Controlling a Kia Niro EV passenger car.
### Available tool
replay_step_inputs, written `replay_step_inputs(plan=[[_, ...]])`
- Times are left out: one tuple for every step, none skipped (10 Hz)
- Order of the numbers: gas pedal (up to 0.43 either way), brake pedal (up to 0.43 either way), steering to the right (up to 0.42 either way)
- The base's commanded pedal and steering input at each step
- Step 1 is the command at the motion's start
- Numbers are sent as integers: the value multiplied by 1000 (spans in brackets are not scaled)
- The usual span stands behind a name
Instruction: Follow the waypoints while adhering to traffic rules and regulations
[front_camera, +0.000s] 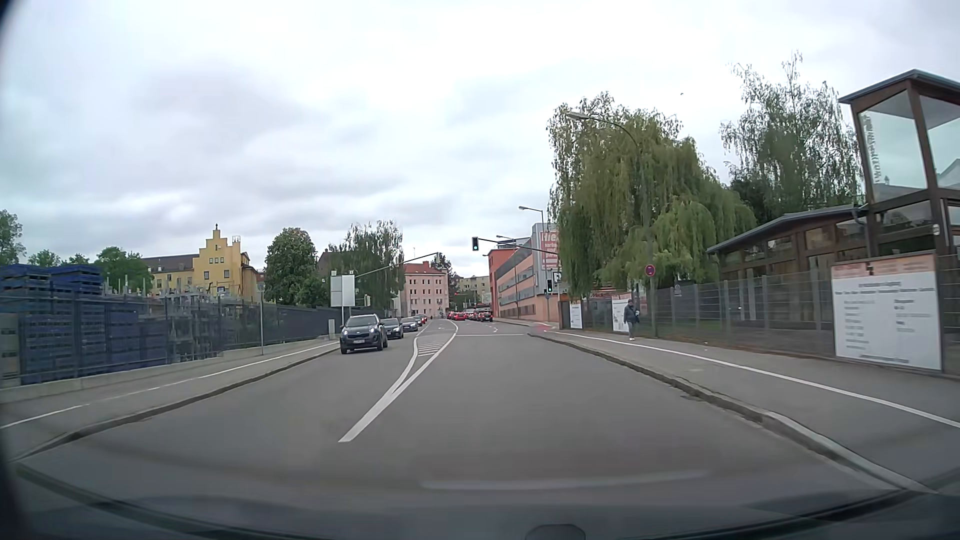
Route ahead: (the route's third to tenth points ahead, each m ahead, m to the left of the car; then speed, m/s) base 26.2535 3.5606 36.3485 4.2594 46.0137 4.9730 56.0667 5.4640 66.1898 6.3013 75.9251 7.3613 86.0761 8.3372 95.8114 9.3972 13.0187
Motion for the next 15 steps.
replay_step_inputs(plan=[[157, 0, -17], [157, 0, -17], [157, 0, -17], [157, 0, -17], [157, 0, -17], [150, 0, -17], [150, 0, -17], [150, 0, -16], [150, 0, -12], [150, 0, -10], [150, 0, -10], [150, 0, -10], [150, 0, -10], [138, 0, -10], [138, 0, -10]])
